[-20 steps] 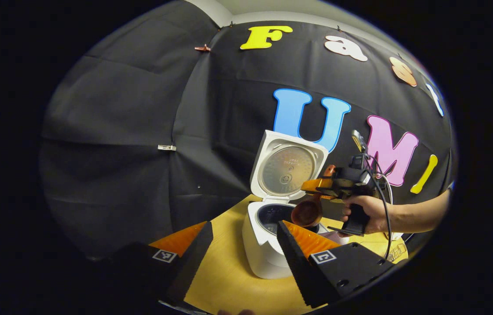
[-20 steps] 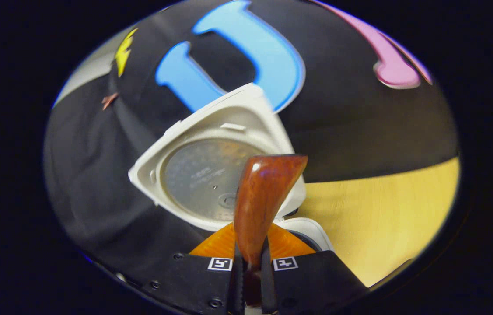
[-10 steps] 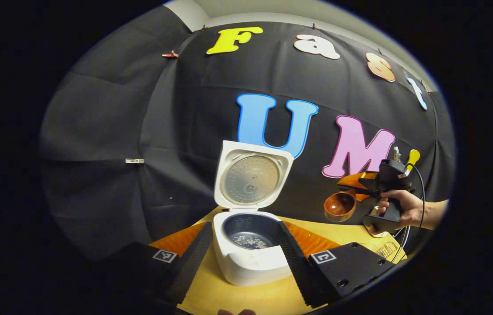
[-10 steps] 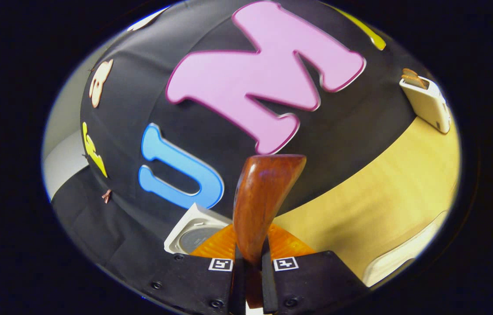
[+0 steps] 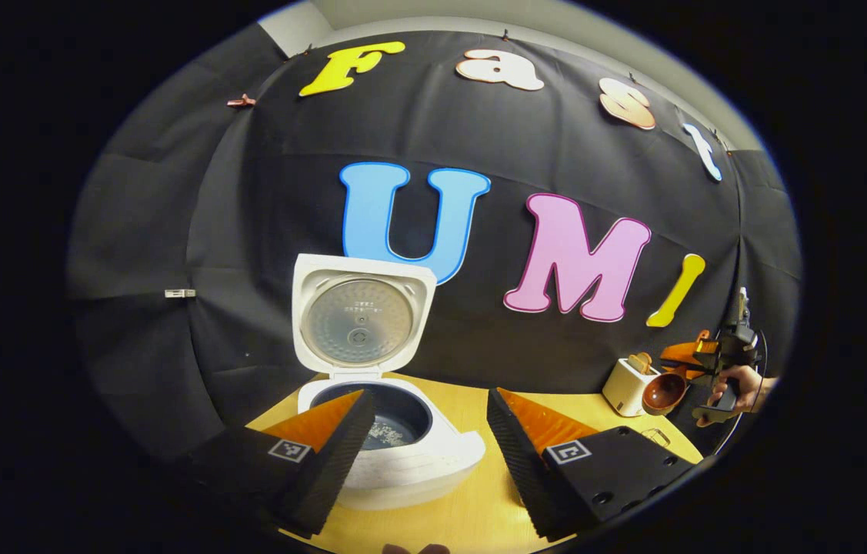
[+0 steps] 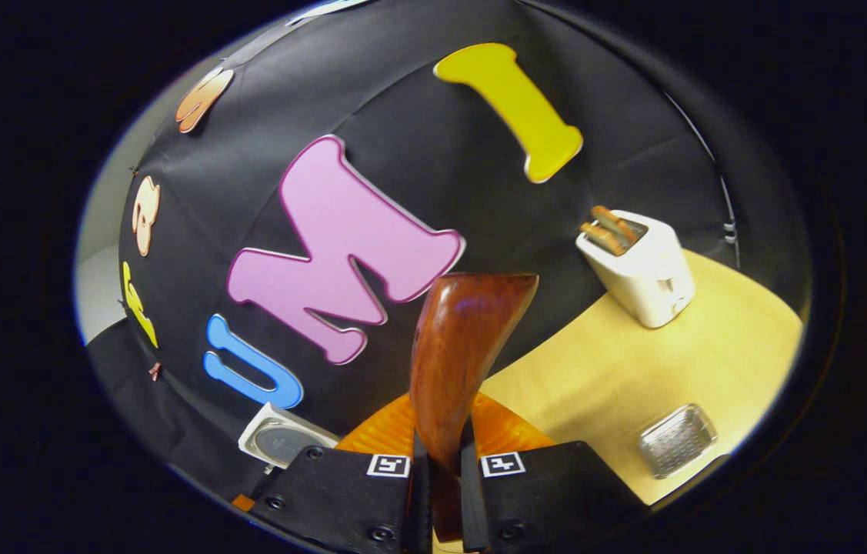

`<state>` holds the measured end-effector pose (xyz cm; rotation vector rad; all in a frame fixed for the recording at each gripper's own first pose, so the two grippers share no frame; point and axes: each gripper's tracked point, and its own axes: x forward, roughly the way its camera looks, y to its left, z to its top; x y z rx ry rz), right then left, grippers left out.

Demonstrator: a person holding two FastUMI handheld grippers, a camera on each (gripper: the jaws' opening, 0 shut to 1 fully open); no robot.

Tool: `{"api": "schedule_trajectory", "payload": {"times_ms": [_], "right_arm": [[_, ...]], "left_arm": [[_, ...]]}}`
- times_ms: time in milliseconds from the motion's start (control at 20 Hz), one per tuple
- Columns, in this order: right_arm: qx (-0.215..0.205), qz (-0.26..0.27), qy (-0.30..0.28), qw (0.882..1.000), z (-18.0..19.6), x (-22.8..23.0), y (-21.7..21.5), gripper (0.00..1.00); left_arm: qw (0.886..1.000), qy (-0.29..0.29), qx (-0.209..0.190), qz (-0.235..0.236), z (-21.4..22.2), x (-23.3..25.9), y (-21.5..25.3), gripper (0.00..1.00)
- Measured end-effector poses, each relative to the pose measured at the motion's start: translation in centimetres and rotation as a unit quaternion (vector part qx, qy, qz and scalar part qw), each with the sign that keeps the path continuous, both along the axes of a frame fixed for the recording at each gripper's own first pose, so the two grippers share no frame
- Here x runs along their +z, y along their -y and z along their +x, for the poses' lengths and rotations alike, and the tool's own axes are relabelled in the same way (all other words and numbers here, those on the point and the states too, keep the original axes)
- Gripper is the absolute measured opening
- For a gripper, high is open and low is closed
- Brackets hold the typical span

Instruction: Close the left gripper, press the button to open the rice cooker; take a wooden spoon from the chopstick holder with the right hand, scoop a spoonful of rice and pour it into the rice cooker, then put the wooden spoon back into the chopstick holder.

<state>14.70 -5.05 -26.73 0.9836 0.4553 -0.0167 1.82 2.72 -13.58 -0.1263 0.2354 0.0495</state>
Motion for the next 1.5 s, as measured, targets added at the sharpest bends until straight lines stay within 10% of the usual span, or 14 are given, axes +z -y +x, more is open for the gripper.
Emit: {"api": "schedule_trajectory", "payload": {"times_ms": [650, 1500], "right_arm": [[-0.003, -0.166, -0.078, 0.983, -3.9, -14.3, 10.5, 0.19], [0.036, -0.176, -0.138, 0.974, -6.1, -20.8, 8.4, 0.22]], "left_arm": [[0.998, -0.023, 0.033, 0.039, -1.4, 1.8, 2.8, 0.95], [0.998, -0.029, 0.04, 0.036, -1.5, 2.0, 3.6, 0.95]]}}
